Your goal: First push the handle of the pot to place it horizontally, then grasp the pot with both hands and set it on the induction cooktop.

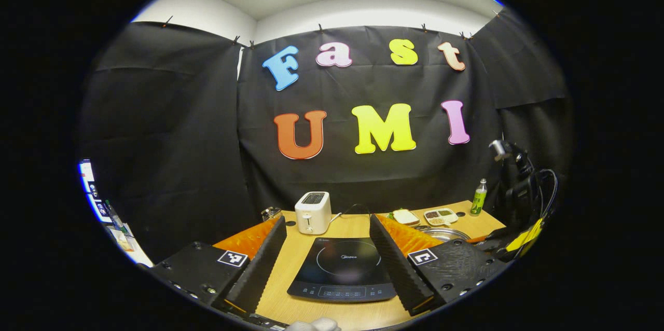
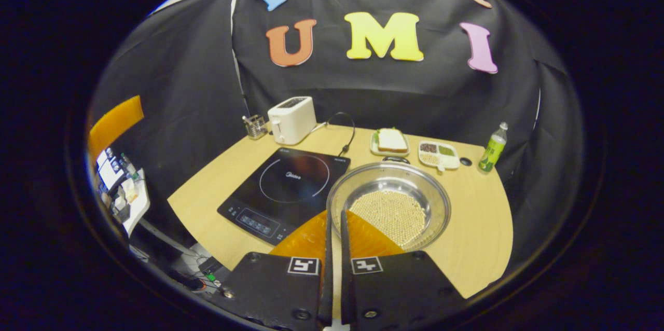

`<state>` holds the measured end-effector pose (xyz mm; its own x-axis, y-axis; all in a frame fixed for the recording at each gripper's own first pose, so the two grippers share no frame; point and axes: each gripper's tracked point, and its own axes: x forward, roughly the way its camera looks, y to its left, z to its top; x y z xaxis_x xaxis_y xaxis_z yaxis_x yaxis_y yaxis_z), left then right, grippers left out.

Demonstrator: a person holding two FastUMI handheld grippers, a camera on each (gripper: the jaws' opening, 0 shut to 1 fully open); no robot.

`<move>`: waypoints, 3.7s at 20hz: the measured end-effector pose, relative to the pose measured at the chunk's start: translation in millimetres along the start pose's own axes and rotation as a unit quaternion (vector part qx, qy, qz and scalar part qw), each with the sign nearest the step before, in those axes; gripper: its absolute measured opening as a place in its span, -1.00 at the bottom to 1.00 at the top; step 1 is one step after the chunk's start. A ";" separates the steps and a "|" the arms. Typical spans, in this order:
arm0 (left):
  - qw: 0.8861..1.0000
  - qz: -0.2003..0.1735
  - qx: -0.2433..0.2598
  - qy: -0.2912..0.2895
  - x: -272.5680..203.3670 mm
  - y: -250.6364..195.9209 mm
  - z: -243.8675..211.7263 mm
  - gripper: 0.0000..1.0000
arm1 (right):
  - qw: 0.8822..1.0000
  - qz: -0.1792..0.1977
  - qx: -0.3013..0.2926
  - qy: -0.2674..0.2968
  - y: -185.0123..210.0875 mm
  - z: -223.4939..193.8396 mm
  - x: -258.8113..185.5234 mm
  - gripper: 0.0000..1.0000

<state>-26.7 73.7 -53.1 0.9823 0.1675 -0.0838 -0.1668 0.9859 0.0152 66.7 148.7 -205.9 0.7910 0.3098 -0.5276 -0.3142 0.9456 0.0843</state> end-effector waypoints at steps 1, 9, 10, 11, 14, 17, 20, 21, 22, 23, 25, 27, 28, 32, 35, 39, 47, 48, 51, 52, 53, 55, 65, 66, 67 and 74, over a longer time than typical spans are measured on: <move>1.000 0.004 -0.002 0.004 0.2 1.8 -2.3 0.93 | 1.000 0.004 0.001 0.016 0.4 -9.8 8.5 -0.87; 1.000 0.026 -0.002 0.006 7.5 17.3 -8.5 0.92 | 0.992 0.014 0.006 0.129 -1.6 -84.9 52.0 -0.99; 1.000 0.027 -0.002 0.007 9.2 19.1 -8.8 0.92 | 0.991 0.011 0.007 0.136 -3.4 -90.5 55.6 -0.93; 1.000 0.028 -0.003 0.008 11.2 19.4 -8.9 0.92 | 0.990 0.008 0.007 0.142 -5.4 -96.2 58.8 -0.93; 1.000 0.026 -0.004 0.012 16.9 18.9 -12.3 0.92 | 0.988 -0.004 0.012 0.152 -14.8 -104.1 65.9 -0.93; 1.000 0.018 -0.001 0.013 21.6 15.7 -13.0 0.92 | 0.986 0.000 0.033 0.161 -15.8 -109.5 68.8 -0.96; 1.000 0.012 0.000 0.012 25.1 10.2 -12.1 0.92 | 0.986 -0.004 0.032 0.162 -17.8 -112.7 69.4 -0.99; 1.000 0.008 -0.001 0.012 25.9 8.9 -11.8 0.92 | 0.986 -0.006 0.033 0.162 -19.1 -115.0 68.3 -0.99; 1.000 0.005 -0.001 0.011 26.9 6.7 -12.3 0.93 | 0.986 -0.007 0.036 0.163 -20.6 -116.6 67.2 -0.98; 1.000 0.002 -0.001 0.012 28.1 5.4 -13.3 0.92 | 0.986 -0.009 0.042 0.163 -22.8 -118.6 66.3 -0.93; 1.000 -0.005 -0.003 0.011 29.8 2.0 -13.6 0.92 | 0.985 -0.015 0.046 0.163 -30.0 -120.1 63.0 -0.99; 1.000 -0.009 -0.006 0.011 32.2 -1.4 -14.7 0.92 | 0.985 -0.025 0.049 0.162 -39.7 -122.5 59.5 -0.93; 1.000 -0.011 -0.008 0.012 32.7 -2.4 -15.7 0.92 | 0.985 -0.030 0.053 0.162 -44.3 -123.4 57.1 -0.98; 1.000 -0.023 -0.008 0.010 33.2 -9.0 -15.8 0.93 | 0.983 -0.051 0.065 0.162 -65.2 -129.6 49.2 -0.99; 0.999 -0.035 -0.016 0.012 35.3 -18.0 -17.8 0.92 | 0.982 -0.066 0.076 0.160 -81.6 -133.0 43.9 -0.99; 0.999 -0.040 -0.022 0.016 35.4 -18.6 -20.3 0.93 | 0.979 -0.090 0.091 0.159 -106.9 -134.7 37.3 -0.99; 0.999 -0.041 -0.019 0.013 34.4 -20.2 -20.5 0.92 | 0.974 -0.134 0.108 0.148 -157.6 -130.2 29.1 -0.99; 0.999 -0.039 -0.018 0.012 34.1 -20.8 -19.1 0.92 | 0.974 -0.138 0.107 0.146 -163.3 -127.4 28.3 -0.99; 0.999 -0.037 -0.016 0.013 34.4 -25.9 -18.5 0.92 | 0.974 -0.150 0.099 0.138 -182.2 -121.1 25.7 -0.93; 0.999 -0.036 -0.015 0.013 34.1 -27.7 -18.8 0.92 | 0.974 -0.153 0.097 0.136 -188.6 -118.9 25.0 -0.99; 0.999 -0.033 -0.015 0.014 33.4 -28.9 -19.7 0.92 | 0.974 -0.155 0.095 0.136 -194.9 -117.7 23.9 -0.99; 0.999 -0.029 -0.014 0.018 34.3 -33.3 -21.5 0.92 | 0.973 -0.160 0.091 0.137 -208.5 -117.9 23.4 -0.99; 0.999 -0.005 -0.003 0.035 37.2 -68.3 -25.1 0.93 | 0.975 -0.155 0.071 0.141 -261.8 -107.1 36.3 -0.93; 0.999 -0.003 -0.003 0.036 37.4 -72.1 -24.8 0.93 | 0.975 -0.154 0.073 0.144 -269.1 -107.4 37.9 -0.98; 0.999 0.000 -0.004 0.035 37.7 -76.4 -25.1 0.93 | 0.974 -0.156 0.073 0.145 -276.7 -107.9 39.3 -0.99; 0.998 0.032 0.002 0.054 40.3 -98.2 -29.4 0.93 | 0.976 -0.137 0.078 0.152 -305.9 -98.6 57.1 -0.99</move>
<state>26.7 -16.4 -87.2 0.9547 0.2302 -0.1888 -0.2293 0.9730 0.0272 156.3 -132.6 -345.2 0.6339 0.0229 -0.7730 -0.0107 0.9997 0.0209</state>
